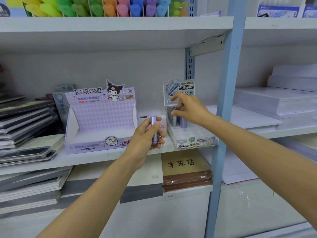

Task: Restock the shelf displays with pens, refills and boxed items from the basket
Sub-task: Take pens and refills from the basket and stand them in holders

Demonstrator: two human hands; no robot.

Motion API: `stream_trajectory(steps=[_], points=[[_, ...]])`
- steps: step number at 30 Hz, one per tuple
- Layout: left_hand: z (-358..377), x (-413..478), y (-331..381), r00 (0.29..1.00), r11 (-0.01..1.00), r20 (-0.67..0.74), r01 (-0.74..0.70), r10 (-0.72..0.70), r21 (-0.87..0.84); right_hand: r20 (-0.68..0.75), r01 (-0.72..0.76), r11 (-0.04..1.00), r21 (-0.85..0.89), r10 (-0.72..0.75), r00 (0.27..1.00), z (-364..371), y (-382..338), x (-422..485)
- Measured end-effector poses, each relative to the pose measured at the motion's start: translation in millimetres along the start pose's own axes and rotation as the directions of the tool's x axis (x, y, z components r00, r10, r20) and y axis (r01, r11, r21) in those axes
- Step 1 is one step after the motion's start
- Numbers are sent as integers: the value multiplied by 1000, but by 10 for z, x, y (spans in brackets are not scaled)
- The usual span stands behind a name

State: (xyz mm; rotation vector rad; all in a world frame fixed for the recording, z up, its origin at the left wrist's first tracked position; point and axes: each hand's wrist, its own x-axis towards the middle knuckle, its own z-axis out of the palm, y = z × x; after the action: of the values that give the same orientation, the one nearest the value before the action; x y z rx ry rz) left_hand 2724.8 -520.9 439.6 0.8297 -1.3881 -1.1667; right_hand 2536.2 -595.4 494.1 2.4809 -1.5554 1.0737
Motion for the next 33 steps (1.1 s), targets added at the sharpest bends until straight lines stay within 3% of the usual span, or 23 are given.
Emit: stream_trajectory(steps=[6, 10, 11, 13, 15, 16, 19, 25, 31, 33], points=[[11, 20, -57, 1000, 999, 3, 22, -23, 25, -96, 6, 993, -117, -17, 995, 148, 10, 27], [-10, -3, -43, 999, 998, 43, -11, 8, 65, -107, -1, 996, -89, -9, 994, 142, 27, -13], [-9, -7, -38, 999, 997, 52, -18, 14, 77, -128, 5, 999, -36, -9, 992, 116, 21, -26], [7, -12, -28, 998, 995, 59, -31, 25, 97, -156, 43, 971, 236, -6, 988, 38, -21, -94], [45, -12, -15, 998, 992, 58, -46, 40, 119, -67, 73, 828, 556, -43, 997, -45, -88, -219], [72, -12, -4, 997, 991, 57, -55, 49, 126, -9, 77, 769, 634, -92, 996, -69, -108, -285], [159, -14, 22, 998, 992, 19, -63, 61, 113, 76, 97, 768, 634, -186, 980, -96, -143, -437], [268, -12, 76, 988, 989, -152, -42, 20, -143, -55, 44, 632, 774, -3, 998, -149, -22, -669], [476, -59, 110, 967, 940, -256, -81, -8, -331, -3, 20, 678, 735, -26, 1000, -124, -55, -864], [509, -62, 123, 969, 943, -245, -73, -9, -324, 17, 30, 684, 729, -62, 998, -146, -58, -897]])
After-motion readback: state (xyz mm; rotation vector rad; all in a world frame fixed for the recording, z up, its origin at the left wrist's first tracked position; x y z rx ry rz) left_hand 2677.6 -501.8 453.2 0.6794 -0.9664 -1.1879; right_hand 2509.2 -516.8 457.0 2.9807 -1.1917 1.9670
